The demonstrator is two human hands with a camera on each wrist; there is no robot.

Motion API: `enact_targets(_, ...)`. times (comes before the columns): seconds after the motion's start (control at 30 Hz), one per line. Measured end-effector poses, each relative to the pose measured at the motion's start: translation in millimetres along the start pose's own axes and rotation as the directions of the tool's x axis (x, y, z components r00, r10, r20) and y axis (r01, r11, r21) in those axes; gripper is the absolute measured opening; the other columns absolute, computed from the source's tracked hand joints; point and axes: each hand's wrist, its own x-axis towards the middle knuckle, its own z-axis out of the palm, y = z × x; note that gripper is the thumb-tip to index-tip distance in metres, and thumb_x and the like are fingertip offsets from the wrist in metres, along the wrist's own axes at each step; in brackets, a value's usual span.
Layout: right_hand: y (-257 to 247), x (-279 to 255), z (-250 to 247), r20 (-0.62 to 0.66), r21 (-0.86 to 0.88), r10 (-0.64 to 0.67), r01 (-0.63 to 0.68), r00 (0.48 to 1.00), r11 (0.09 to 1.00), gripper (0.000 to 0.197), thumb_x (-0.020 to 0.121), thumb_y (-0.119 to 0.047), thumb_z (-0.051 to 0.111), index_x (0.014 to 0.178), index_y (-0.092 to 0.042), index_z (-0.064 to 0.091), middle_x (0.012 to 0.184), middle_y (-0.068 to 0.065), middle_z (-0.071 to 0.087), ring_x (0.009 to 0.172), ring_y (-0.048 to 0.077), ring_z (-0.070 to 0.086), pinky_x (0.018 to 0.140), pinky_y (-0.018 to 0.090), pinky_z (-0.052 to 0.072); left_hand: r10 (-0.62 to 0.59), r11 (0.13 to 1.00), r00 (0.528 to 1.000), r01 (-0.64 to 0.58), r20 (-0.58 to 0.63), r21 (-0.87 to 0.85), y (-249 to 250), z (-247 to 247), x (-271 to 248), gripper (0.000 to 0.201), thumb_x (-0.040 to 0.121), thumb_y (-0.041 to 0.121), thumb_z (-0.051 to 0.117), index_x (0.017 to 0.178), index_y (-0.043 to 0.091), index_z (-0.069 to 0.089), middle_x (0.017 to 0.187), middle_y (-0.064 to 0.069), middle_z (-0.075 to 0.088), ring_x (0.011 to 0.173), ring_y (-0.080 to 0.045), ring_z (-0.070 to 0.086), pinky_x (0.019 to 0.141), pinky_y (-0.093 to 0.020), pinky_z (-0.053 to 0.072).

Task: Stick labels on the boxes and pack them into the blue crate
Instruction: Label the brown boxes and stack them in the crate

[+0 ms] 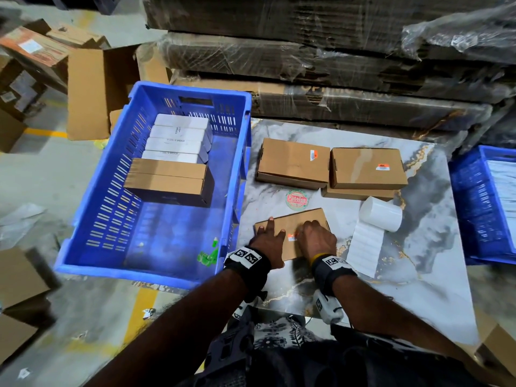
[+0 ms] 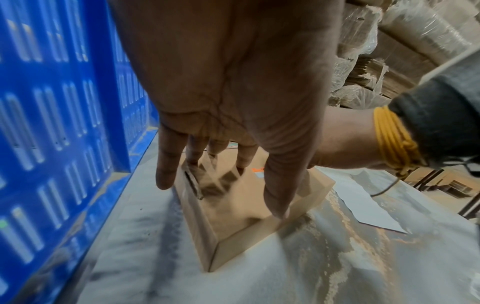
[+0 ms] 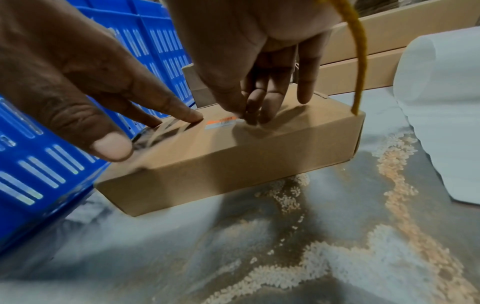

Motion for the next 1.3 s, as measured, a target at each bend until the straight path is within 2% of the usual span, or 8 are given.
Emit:
enact_targets(0.23, 6.2, -0.3, 4.2, -0.02, -0.011, -0.022, 0.022, 1.0, 1.0, 0.033, 0.098, -0.034, 0.042, 0.119, -0.013, 0.058, 0.119, 0.009, 0.06, 0.105, 0.03, 0.062, 0.087, 0.036, 0.046, -0.004, 1.0, 1.0, 0.004, 0.001, -0.024, 0.6, 1.4, 2.5, 0.093, 0.086, 0.039, 0.068, 0.156, 0.021, 0.01, 0.16, -0.017, -0.02, 0.147, -0.045, 0.005, 0.112, -0.054, 0.029)
enact_targets(0.4, 16.7, -6.0, 4.3, -0.062, 0.219, 0.023, -0.009, 0.998, 0.976, 0.019, 0.096, -0.03, 0.046, 0.105, -0.027, 0.063, 0.116, 0.004, 0.061, 0.105, 0.029, 0.061, 0.083, 0.035, 0.048, -0.006, 1.0, 1.0, 0.006, -0.008, -0.031, 0.4, 2.9, 4.3, 0.094, 0.085, 0.041, 0.069, 0.156, 0.021, 0.011, 0.161, -0.016, -0.019, 0.147, -0.045, 0.006, 0.111, -0.053, 0.031)
enact_targets(0.47, 20.9, -7.2, 6.5, -0.072, 0.253, 0.038, -0.019, 0.997, 0.967, 0.022, 0.097, -0.029, 0.046, 0.109, -0.027, 0.065, 0.12, 0.005, 0.06, 0.109, 0.029, 0.059, 0.086, 0.036, 0.049, -0.004, 1.0, 1.0, 0.004, -0.011, -0.031, 0.0, 3.3, 4.5, 0.094, 0.084, 0.041, 0.069, 0.156, 0.021, 0.011, 0.161, -0.016, -0.019, 0.147, -0.045, 0.007, 0.112, -0.053, 0.031)
enact_targets(0.67, 18.0, -8.9, 7.9, -0.047, 0.198, 0.046, -0.036, 0.998, 0.98, 0.025, 0.096, -0.035, 0.049, 0.113, -0.028, 0.066, 0.121, 0.005, 0.058, 0.109, 0.028, 0.06, 0.086, 0.037, 0.05, 0.002, 1.0, 1.0, -0.003, -0.011, -0.028, -1.2, 3.9, 4.1, 0.094, 0.085, 0.041, 0.068, 0.156, 0.021, 0.01, 0.161, -0.016, -0.019, 0.147, -0.044, 0.005, 0.112, -0.053, 0.029)
enact_targets(0.8, 11.2, -5.1, 3.4, -0.035, 0.185, 0.071, -0.063, 0.997, 0.981, 0.021, 0.094, -0.034, 0.053, 0.109, -0.032, 0.067, 0.119, 0.002, 0.059, 0.11, 0.027, 0.059, 0.087, 0.035, 0.048, 0.01, 1.0, 1.0, -0.01, -0.014, -0.012, -1.7, 2.9, 3.5, 0.093, 0.086, 0.04, 0.067, 0.156, 0.021, 0.009, 0.16, -0.017, -0.019, 0.147, -0.044, 0.006, 0.113, -0.052, 0.028)
enact_targets(0.93, 8.7, -2.2, 1.6, -0.037, 0.164, 0.102, -0.094, 0.994, 0.982, 0.021, 0.093, -0.032, 0.052, 0.105, -0.029, 0.069, 0.118, 0.003, 0.061, 0.109, 0.029, 0.061, 0.086, 0.033, 0.047, 0.001, 1.0, 1.0, -0.001, -0.014, -0.028, -2.6, 4.3, 4.5, 0.093, 0.086, 0.04, 0.068, 0.156, 0.022, 0.01, 0.161, -0.015, -0.02, 0.148, -0.042, 0.005, 0.112, -0.052, 0.03)
enact_targets(1.1, 9.8, -0.3, 0.8, 0.001, 0.135, 0.038, -0.038, 0.999, 0.99, 0.025, 0.093, -0.036, 0.05, 0.107, -0.026, 0.069, 0.117, 0.004, 0.063, 0.108, 0.03, 0.061, 0.086, 0.034, 0.047, -0.003, 1.0, 1.0, 0.003, -0.014, -0.02, -1.3, 4.9, 5.3, 0.093, 0.086, 0.04, 0.068, 0.156, 0.022, 0.01, 0.161, -0.015, -0.02, 0.148, -0.043, 0.005, 0.113, -0.053, 0.028)
enact_targets(1.3, 12.3, -1.3, -7.5, 0.041, 0.247, 0.017, -0.027, 0.999, 0.969, 0.016, 0.089, -0.034, 0.061, 0.097, -0.025, 0.07, 0.115, 0.002, 0.067, 0.107, 0.027, 0.061, 0.086, 0.032, 0.048, 0.003, 1.0, 1.0, -0.003, -0.023, 0.0, -1.0, 5.5, 4.3, 0.092, 0.087, 0.039, 0.066, 0.156, 0.021, 0.01, 0.16, -0.018, -0.019, 0.147, -0.045, 0.007, 0.116, -0.054, 0.021)
